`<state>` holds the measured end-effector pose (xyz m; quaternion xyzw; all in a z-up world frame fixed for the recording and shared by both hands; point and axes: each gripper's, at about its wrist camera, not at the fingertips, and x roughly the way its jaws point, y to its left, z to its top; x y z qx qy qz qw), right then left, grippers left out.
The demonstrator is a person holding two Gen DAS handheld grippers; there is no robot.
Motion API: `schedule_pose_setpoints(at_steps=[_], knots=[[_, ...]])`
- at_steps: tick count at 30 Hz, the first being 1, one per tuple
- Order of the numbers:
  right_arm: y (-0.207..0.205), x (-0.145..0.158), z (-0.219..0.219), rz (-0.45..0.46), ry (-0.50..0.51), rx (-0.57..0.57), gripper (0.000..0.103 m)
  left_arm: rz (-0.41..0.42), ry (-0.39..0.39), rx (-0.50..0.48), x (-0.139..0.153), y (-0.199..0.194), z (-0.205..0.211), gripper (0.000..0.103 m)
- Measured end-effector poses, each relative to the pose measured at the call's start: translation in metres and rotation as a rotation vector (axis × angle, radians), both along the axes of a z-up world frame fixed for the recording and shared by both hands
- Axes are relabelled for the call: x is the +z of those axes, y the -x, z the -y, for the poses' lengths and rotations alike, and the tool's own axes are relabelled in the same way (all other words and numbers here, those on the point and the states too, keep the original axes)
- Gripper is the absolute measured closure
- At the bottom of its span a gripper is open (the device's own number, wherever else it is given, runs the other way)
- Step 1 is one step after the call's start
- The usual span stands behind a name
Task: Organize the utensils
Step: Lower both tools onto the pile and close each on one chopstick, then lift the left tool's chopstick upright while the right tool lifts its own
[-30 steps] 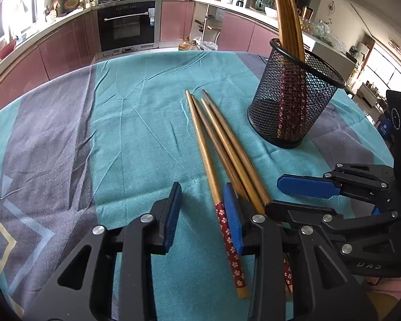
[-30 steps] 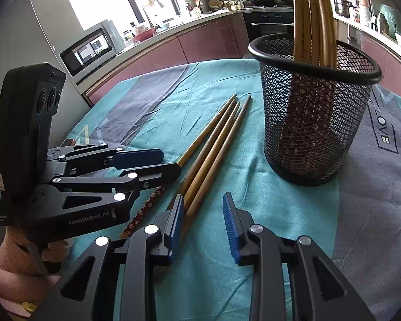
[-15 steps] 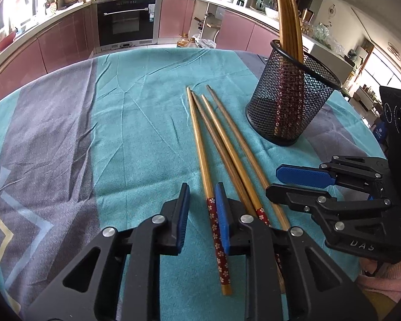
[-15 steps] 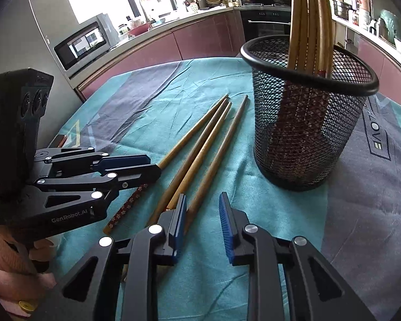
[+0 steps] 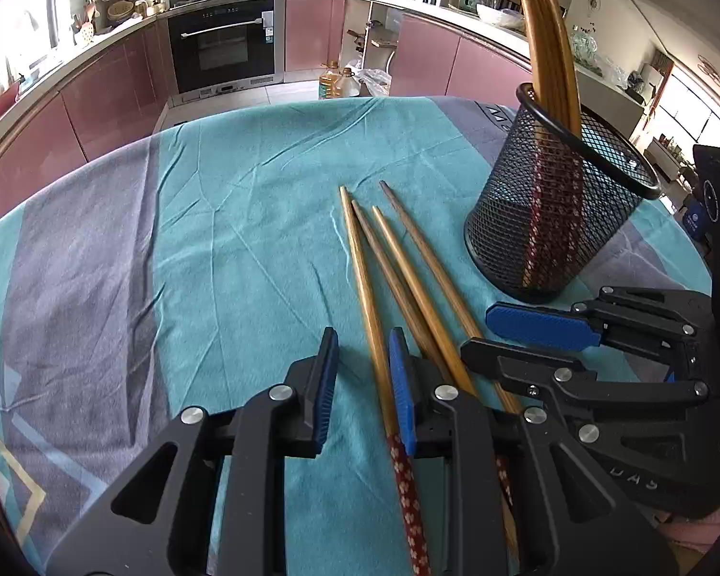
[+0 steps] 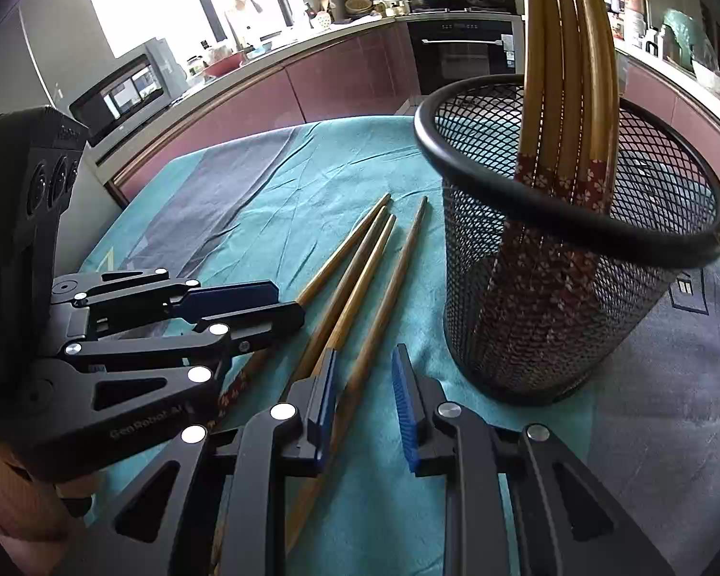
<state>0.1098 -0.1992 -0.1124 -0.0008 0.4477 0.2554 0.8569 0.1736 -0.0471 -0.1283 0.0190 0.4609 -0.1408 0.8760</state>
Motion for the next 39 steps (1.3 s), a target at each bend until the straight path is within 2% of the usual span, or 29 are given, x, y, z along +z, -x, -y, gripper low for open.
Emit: schedule_pose_setpoints(at_steps=[5,9,12,24,31,35,39], knots=[[-0.002,-0.001,0.004,-0.010,-0.029,-0.024,0.093,0.003,0.002,0.011,0.001,-0.007,0.004,0.083],[-0.002,-0.001,0.012,-0.028,-0.063,-0.037,0.094,0.001,0.027,0.026,0.001,-0.005,0.003,0.093],[-0.001,0.000,0.015,-0.032,-0.077,-0.043,0.096,0.000,0.050,0.049,0.001,-0.003,-0.002,0.095],[0.014,0.010,0.026,-0.021,-0.132,-0.009,0.097,-0.001,0.104,0.044,0.004,0.023,-0.010,0.096],[0.017,0.005,0.019,-0.039,-0.084,0.046,0.097,-0.022,0.095,0.009,-0.003,0.036,-0.006,0.095],[0.012,0.004,0.015,-0.042,-0.053,0.050,0.095,-0.031,0.083,0.000,-0.006,0.031,-0.005,0.095],[0.006,0.001,0.012,-0.045,-0.048,0.049,0.096,-0.038,0.088,-0.021,-0.007,0.021,-0.003,0.089]])
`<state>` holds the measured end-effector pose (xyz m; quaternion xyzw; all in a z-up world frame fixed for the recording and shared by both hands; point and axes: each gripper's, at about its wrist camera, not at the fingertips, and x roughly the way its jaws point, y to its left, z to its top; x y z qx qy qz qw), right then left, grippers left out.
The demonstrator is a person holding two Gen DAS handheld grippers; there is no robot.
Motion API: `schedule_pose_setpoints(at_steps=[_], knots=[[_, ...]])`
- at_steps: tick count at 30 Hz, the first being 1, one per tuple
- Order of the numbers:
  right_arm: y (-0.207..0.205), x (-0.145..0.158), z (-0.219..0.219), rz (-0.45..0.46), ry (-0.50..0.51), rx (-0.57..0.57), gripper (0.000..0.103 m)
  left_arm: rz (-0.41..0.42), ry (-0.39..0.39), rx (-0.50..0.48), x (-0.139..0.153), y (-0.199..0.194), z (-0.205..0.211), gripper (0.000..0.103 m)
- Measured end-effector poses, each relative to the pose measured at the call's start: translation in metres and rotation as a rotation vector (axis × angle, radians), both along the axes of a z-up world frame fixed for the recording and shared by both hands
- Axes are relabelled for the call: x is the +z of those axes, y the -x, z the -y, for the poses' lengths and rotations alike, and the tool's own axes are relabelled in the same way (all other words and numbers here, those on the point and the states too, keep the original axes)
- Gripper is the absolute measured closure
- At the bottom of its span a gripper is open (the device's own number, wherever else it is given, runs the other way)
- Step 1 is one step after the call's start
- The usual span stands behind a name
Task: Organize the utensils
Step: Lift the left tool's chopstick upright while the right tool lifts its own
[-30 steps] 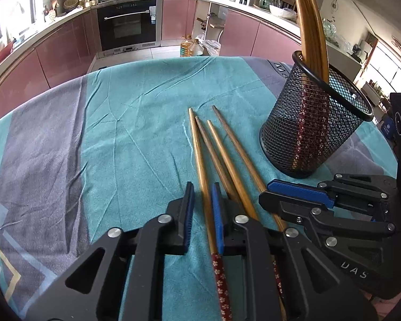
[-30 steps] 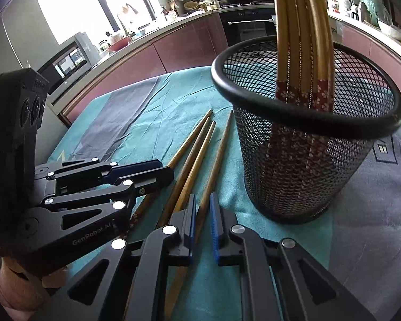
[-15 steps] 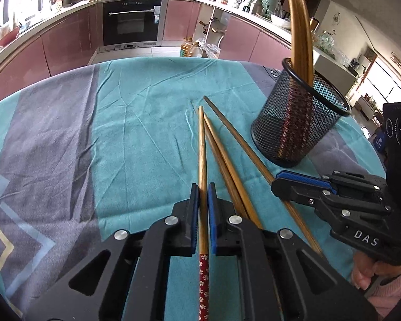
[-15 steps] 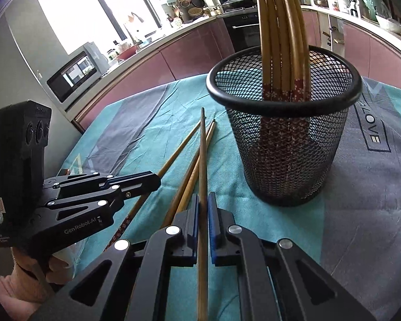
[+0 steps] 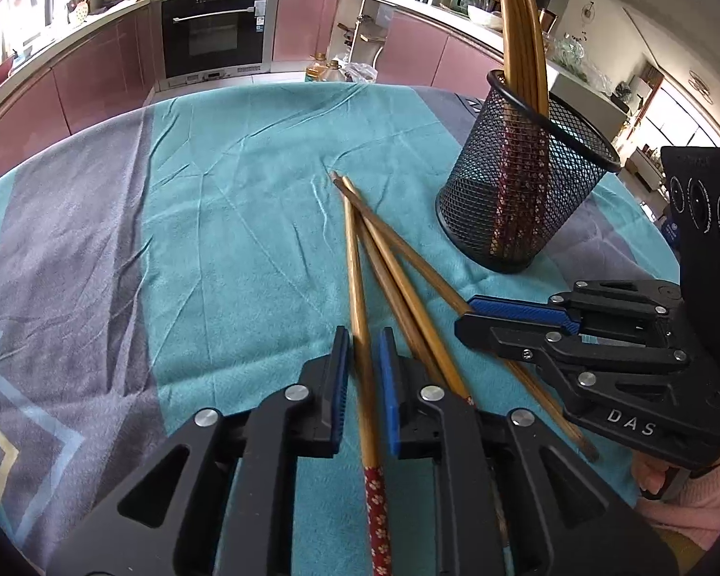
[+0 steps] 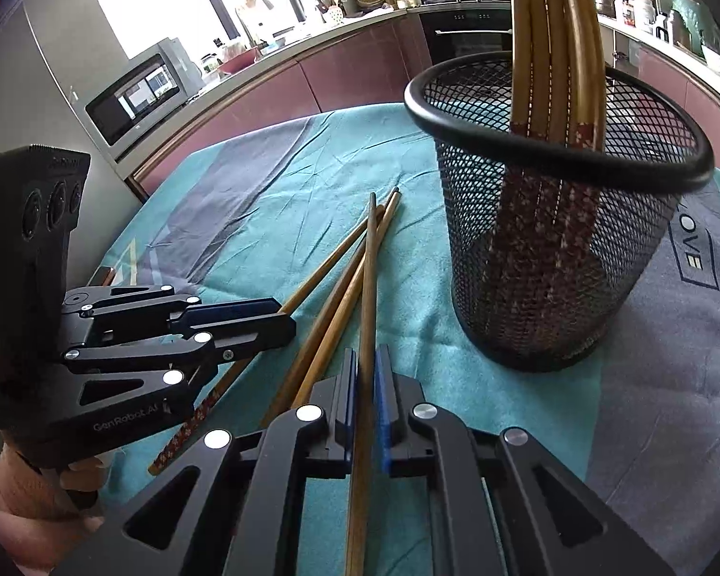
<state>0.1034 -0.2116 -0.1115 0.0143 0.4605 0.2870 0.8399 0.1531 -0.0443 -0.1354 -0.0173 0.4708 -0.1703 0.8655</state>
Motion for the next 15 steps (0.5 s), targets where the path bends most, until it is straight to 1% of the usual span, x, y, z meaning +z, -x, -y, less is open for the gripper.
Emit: schedule_pose_setpoints(at_steps=[4,6,8,12,15], knots=[[-0.003,0.000,-0.002,0.005,0.007,0.003,0.096,-0.008,0.002,0.000,0.001,-0.006,0.000,0.090],[-0.001,0.002,-0.001,0.009,0.003,0.006,0.097,-0.004,-0.006,0.009,0.002,-0.006,-0.001,0.094],[0.003,0.007,0.002,0.023,-0.011,0.007,0.097,-0.001,0.014,0.010,0.006,-0.003,-0.003,0.095],[0.012,0.024,0.012,0.068,-0.046,0.011,0.097,0.028,0.059,0.004,0.025,0.007,-0.010,0.095],[0.019,0.042,0.021,0.110,-0.074,0.014,0.097,0.078,0.087,-0.010,0.047,0.015,-0.014,0.095]])
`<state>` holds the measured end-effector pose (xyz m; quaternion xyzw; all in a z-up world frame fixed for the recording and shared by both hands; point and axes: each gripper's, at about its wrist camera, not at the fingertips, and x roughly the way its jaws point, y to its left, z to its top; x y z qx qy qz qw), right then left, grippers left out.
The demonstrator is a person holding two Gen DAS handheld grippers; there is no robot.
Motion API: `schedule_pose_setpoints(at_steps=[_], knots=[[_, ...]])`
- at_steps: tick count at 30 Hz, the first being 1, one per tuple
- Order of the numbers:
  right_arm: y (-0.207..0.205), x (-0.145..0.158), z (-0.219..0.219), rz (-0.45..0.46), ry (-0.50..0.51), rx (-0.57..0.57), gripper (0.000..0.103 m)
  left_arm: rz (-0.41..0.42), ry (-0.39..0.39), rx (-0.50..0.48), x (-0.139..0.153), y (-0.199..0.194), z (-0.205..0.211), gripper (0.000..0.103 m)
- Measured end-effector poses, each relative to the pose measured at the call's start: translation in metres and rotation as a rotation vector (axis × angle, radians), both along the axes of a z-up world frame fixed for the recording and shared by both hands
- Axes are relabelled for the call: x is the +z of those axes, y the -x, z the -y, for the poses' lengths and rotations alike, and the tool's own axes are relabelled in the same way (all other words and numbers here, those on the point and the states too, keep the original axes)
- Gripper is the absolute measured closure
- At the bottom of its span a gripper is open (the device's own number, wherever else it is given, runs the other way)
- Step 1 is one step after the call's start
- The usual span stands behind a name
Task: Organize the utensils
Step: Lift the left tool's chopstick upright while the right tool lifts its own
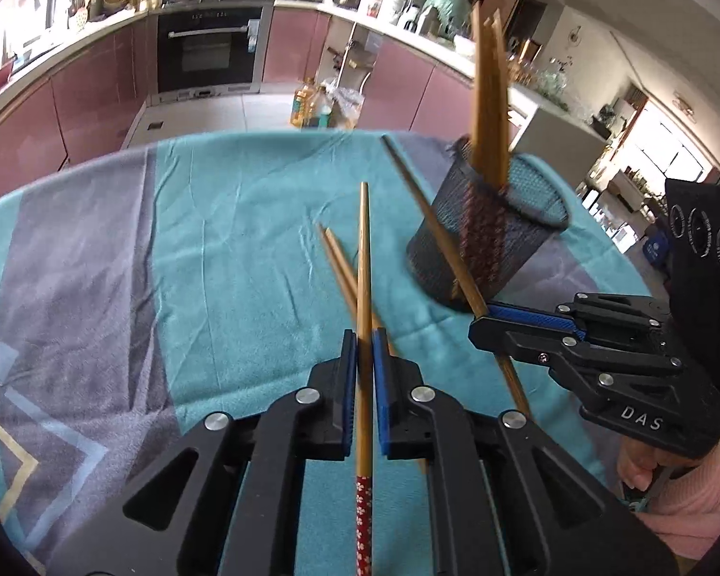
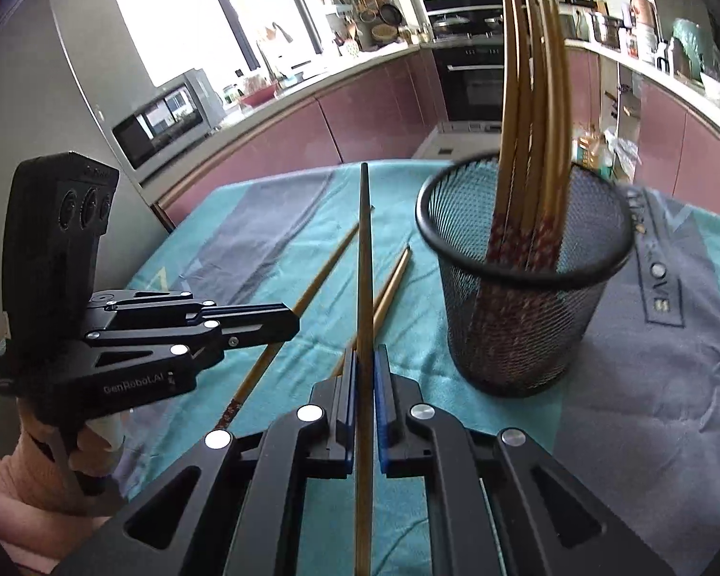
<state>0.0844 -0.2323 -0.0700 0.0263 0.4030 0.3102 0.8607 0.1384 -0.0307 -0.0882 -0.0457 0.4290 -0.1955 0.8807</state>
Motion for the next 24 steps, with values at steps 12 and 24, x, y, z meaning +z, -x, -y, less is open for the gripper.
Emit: schedule_pose_setpoints(at_steps=[12,24], knots=[[0.013,0.055,0.038,0.142,-0.092,-0.057,0.097,0.173,0.129,-0.065,0.081,0.027,-0.004,0.095],[0.004,0.100,0.061,0.265,-0.118,-0.088,0.097,0.292,0.184,-0.073,0.138,0.019,0.013,0.095]])
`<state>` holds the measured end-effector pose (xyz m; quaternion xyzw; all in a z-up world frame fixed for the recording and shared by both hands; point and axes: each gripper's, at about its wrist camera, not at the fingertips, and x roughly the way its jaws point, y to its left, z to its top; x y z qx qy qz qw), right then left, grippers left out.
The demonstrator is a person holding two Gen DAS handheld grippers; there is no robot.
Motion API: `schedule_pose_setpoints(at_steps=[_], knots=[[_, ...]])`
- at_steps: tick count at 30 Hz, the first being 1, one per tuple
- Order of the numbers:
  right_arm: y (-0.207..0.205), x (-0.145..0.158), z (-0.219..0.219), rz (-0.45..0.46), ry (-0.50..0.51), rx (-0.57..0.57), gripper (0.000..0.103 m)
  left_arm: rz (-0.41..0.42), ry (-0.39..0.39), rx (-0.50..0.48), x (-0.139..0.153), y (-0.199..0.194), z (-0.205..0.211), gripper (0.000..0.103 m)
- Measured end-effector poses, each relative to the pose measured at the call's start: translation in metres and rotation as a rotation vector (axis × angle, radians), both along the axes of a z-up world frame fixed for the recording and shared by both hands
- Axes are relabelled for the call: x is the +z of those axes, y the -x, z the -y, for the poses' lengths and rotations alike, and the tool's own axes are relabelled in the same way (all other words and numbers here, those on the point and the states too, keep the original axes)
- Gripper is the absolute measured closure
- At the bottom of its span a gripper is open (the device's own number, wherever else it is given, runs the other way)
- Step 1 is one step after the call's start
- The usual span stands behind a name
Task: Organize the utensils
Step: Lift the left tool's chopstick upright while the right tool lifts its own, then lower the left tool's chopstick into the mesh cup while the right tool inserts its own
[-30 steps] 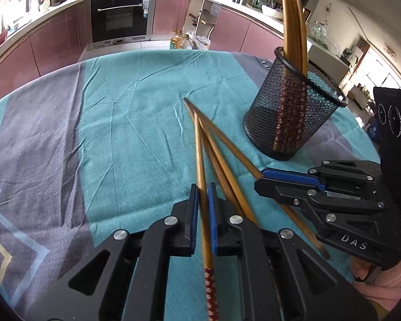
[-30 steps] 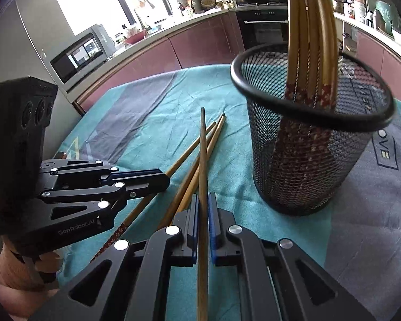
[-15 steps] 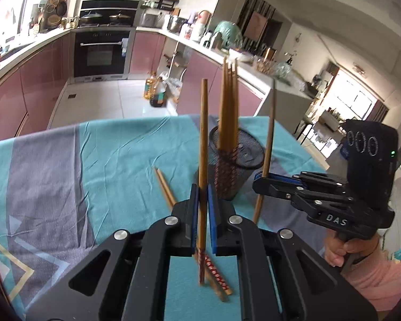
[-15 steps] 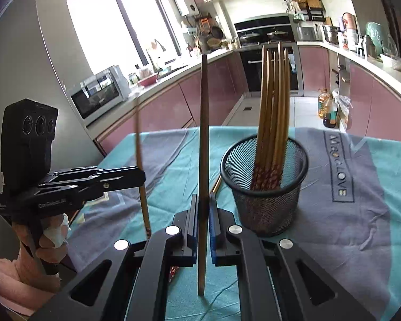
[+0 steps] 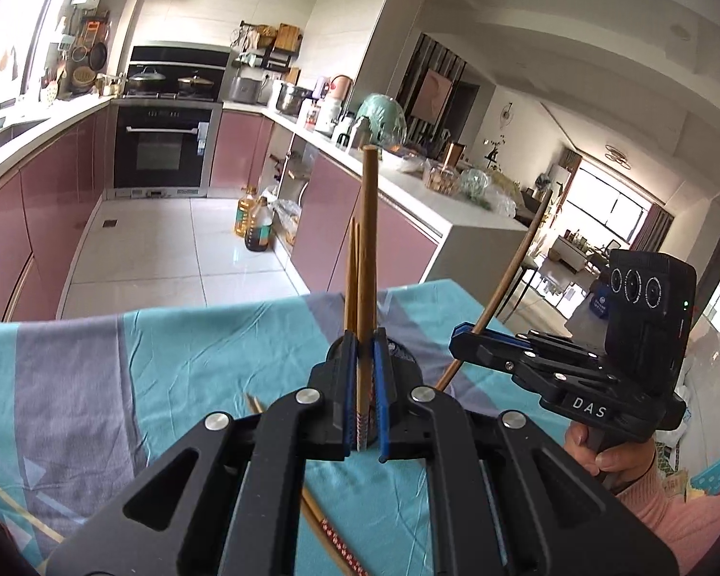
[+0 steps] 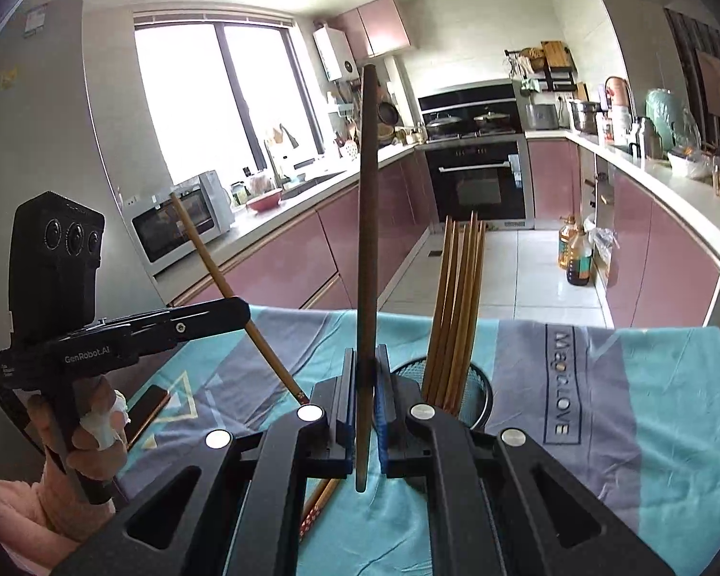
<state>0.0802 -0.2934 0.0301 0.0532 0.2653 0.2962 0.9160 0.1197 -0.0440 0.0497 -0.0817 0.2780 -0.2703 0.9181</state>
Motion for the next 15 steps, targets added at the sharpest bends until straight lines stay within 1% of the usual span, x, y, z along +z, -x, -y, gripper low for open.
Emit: schedule_pose_setpoints(at_steps=[5,8,11,14,15], knots=[[-0.004,0.020,0.004,0.052,0.004,-0.015,0.097,0.043,0.005,-0.014,0.021,-0.004,0.011,0.095],[-0.007,0.027,0.004,0.072,0.005,-0.022,0.097,0.066,0.001,-0.015,0.032,-0.006,0.017,0.095],[-0.015,0.029,0.004,0.082,0.010,-0.033,0.097,0.072,-0.003,-0.019,0.038,-0.011,0.023,0.095],[-0.020,0.023,0.002,0.078,0.016,-0.045,0.097,0.064,0.006,-0.021,0.037,-0.018,0.026,0.095],[-0.020,0.022,0.001,0.079,0.023,-0.051,0.097,0.065,-0.001,-0.014,0.036,-0.020,0.028,0.095]])
